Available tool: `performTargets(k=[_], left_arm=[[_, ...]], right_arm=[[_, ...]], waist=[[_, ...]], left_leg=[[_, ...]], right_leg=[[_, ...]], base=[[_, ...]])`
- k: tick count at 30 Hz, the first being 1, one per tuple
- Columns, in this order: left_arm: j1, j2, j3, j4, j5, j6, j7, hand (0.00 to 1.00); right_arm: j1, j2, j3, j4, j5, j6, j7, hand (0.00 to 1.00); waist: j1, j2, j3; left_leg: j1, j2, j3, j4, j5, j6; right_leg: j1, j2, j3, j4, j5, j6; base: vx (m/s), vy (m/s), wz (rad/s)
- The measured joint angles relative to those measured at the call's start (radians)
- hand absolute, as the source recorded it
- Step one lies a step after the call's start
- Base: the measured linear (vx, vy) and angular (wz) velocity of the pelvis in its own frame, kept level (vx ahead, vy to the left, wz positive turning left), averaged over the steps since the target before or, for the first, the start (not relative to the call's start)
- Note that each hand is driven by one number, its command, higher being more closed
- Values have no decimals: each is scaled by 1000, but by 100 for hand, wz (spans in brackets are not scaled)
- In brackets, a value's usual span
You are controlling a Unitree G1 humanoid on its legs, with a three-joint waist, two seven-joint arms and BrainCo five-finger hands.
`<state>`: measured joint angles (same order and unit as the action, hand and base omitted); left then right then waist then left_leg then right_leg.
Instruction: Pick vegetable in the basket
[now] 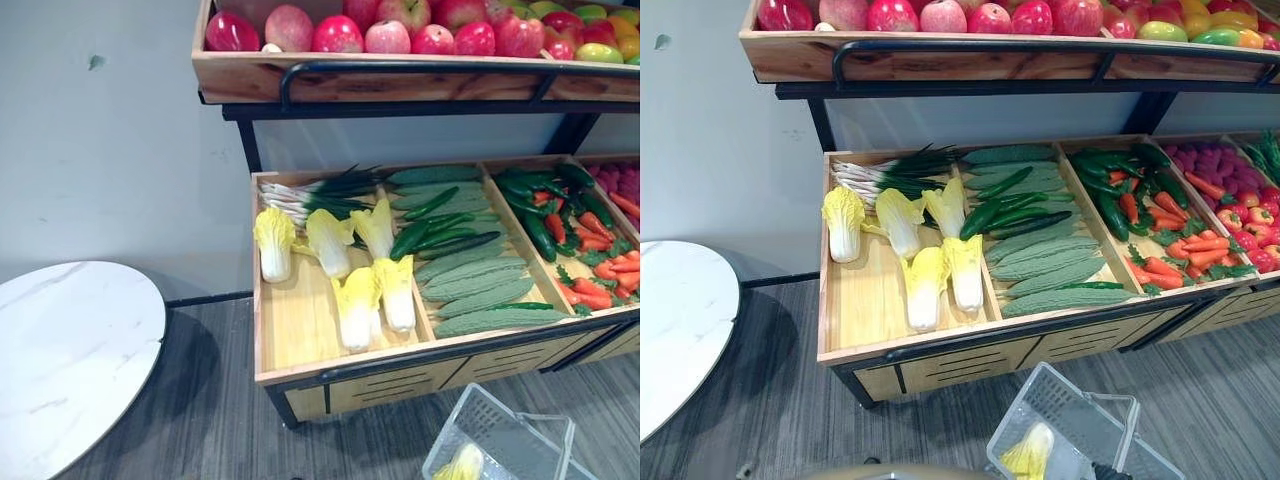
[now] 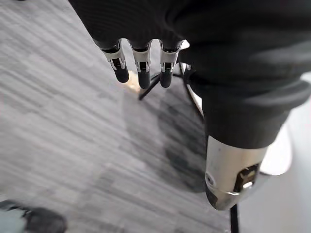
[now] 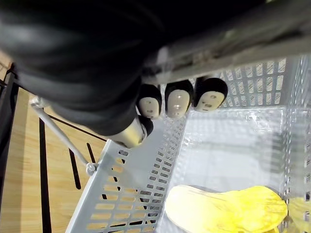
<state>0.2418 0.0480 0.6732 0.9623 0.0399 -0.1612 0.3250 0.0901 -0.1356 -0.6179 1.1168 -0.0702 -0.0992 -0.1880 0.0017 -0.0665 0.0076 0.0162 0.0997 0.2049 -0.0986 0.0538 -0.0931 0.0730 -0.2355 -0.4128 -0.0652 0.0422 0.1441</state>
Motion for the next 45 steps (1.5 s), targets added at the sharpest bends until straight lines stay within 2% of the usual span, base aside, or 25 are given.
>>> performTargets(k=[4, 8, 15, 17, 18, 20, 22, 23, 25, 26, 27, 28, 29, 30, 31, 33, 35, 36, 37, 39, 40, 41, 43, 44, 45], left_arm=[[-6, 3, -31, 26, 3, 12, -30, 0], [-13, 8, -126, 36, 8, 14, -71, 0], [-11, 19, -228, 68, 17, 17, -96, 0], [-13, 19, -253, 72, 21, 17, -100, 0], [-17, 20, -275, 72, 21, 17, -104, 0], [-20, 22, -309, 74, 22, 17, -108, 0], [-23, 33, -356, 75, 24, 17, -113, 0], [-32, 41, -382, 75, 41, 17, -114, 0], [-54, 53, -411, 87, 76, 17, -114, 0], [-69, 58, -415, 101, 95, 16, -113, 0], [-93, 56, -432, 95, 100, 12, -113, 0], [-95, 58, -439, 84, 101, 9, -113, 0], [-96, 64, -446, 67, 105, 7, -114, 0], [-80, 68, -471, 65, 126, 7, -113, 0], [-68, 71, -477, 64, 132, 7, -113, 0], [-66, 74, -486, 62, 131, 7, -114, 0], [-85, 71, -488, 60, 128, 7, -117, 0], [-88, 70, -487, 58, 128, 7, -117, 0], [-91, 55, -479, 53, 128, 6, -120, 0], [-95, 47, -479, 53, 129, 6, -121, 0], [-96, 40, -479, 55, 129, 6, -121, 0], [-96, 36, -479, 57, 131, 6, -121, 0], [-98, 33, -479, 57, 131, 6, -121, 0], [-95, 34, -478, 57, 131, 6, -122, 0], [-90, 36, -471, 56, 131, 6, -122, 0]], right_arm=[[-9, 0, 31, 0, -7, 0, -2, 100], [-26, -1, 75, 2, -8, 0, -3, 100], [-30, -1, 85, 8, -8, 0, -3, 100], [-34, -2, 84, 10, -7, -1, -3, 100], [-39, -5, 80, 8, -7, -2, -6, 100], [-39, -7, 73, -9, -6, -11, -14, 100], [-45, 1, 75, -21, -3, -15, -14, 100], [-49, 11, 79, -34, 3, -16, -14, 100], [-58, 29, 119, -58, 6, -17, -14, 100], [-69, 37, 149, -77, 8, -18, -11, 100], [-89, 40, 162, -98, 10, -22, -10, 100], [-94, 35, 164, -105, 9, -25, -10, 100], [-94, 24, 166, -106, 8, -32, -9, 100], [-99, 13, 186, -90, 5, -36, -10, 100], [-102, 10, 209, -84, 2, -38, -9, 100], [-111, 11, 236, -66, -9, -39, -5, 100], [-115, 12, 236, -36, -17, -38, -2, 100], [-115, 12, 236, -34, -20, -37, -2, 100], [-116, 3, 242, -28, -29, -37, -3, 100], [-114, -6, 240, -28, -29, -37, -9, 100], [-103, -10, 238, -28, -28, -37, -18, 100], [-87, -10, 235, -29, -25, -36, -26, 100], [-63, -10, 235, -32, -6, -35, -32, 100], [-50, -10, 245, -36, -6, -35, -33, 100], [-42, -12, 286, -44, -8, -37, -30, 100]], waist=[[-2, 5, 2], [-6, 10, 4], [-6, 6, 15], [-3, 3, 38], [-4, 11, 51], [-5, 25, 61], [-6, 24, 66], [-6, 21, 67], [-5, 20, 72], [-1, 53, 88], [-10, 50, 129], [-14, 58, 148], [-18, 60, 166], [-14, 56, 166], [-11, 57, 161], [-10, 48, 157], [-4, 32, 152], [-2, 34, 154], [-1, 43, 154], [-7, 51, 155], [-19, 63, 158], [-29, 75, 156], [-28, 79, 153], [-27, 83, 152], [-25, 83, 153]], left_leg=[[12, 1, 14, 3, -2, 2], [27, 1, 30, 1, -8, 0], [45, 2, 54, 6, -26, -6], [17, 9, 64, 113, -87, -1], [-11, 26, 70, 222, -148, 3], [-53, 59, 90, 364, -227, 9], [-76, 79, 135, 440, -270, 15], [-99, 94, 178, 470, -293, 21], [-119, 114, 276, 490, -316, 39], [-111, 143, 363, 465, -305, 64], [-93, 155, 435, 444, -296, 86], [-77, 155, 468, 428, -288, 89], [-39, 155, 518, 399, -273, 98], [7, 147, 609, 347, -249, 103], [25, 148, 665, 329, -243, 102], [27, 153, 741, 327, -239, 100], [21, 164, 837, 340, -229, 93], [21, 170, 860, 349, -228, 92], [25, 176, 906, 353, -218, 82], [23, 179, 917, 352, -201, 83], [25, 197, 917, 368, -198, 78], [26, 223, 910, 399, -197, 78], [28, 267, 905, 460, -196, 76], [28, 306, 900, 520, -193, 74], [22, 340, 815, 591, -172, 77]], right_leg=[[1, 1, 17, 1, -1, 2], [0, 0, 33, 9, -5, 1], [0, -3, 56, 20, -12, 2], [-3, -16, 76, 48, -25, 8], [-12, -22, 92, 92, -45, 9], [-48, -27, 126, 179, -77, 25], [-94, -24, 185, 207, -72, 33], [-132, -16, 235, 197, -39, 38], [-197, 6, 293, 139, 79, 11], [-206, 31, 296, 40, 204, -25], [-234, 26, 164, 187, 116, -86], [-249, 10, 86, 299, 37, -110], [-242, -17, -18, 431, -56, -154], [-199, -45, -143, 561, -109, -169], [-165, -54, -186, 602, -139, -164], [-132, -68, -210, 628, -169, -127], [-83, -63, -239, 525, -202, -74], [-82, -52, -251, 485, -213, -69], [-71, -16, -264, 392, -220, -68], [-59, 17, -246, 305, -220, -68], [-43, 42, -239, 261, -220, -67], [-31, 62, -236, 241, -217, -69], [-17, 87, -222, 218, -211, -78], [-10, 107, -203, 200, -207, -85], [4, 127, -157, 178, -196, -100]], base=[[42, -16, -15], [14, -7, -11], [1, -2, -8], [2, 17, -26], [-11, 11, -23], [-32, 63, -45], [-47, 115, -78], [-89, 153, -129], [-143, 198, -158], [-219, 187, -167], [-246, 182, -161], [-213, 169, -131], [-133, 202, -161], [-125, 200, -186], [-93, 117, -175], [-81, -2, -135], [-74, -138, -141], [-69, -258, -138], [-58, -239, -106], [-43, -206, -79], [-49, -172, -42], [-80, -176, -29], [-88, -120, -28], [-114, -139, -66], [-97, -117, -81]])
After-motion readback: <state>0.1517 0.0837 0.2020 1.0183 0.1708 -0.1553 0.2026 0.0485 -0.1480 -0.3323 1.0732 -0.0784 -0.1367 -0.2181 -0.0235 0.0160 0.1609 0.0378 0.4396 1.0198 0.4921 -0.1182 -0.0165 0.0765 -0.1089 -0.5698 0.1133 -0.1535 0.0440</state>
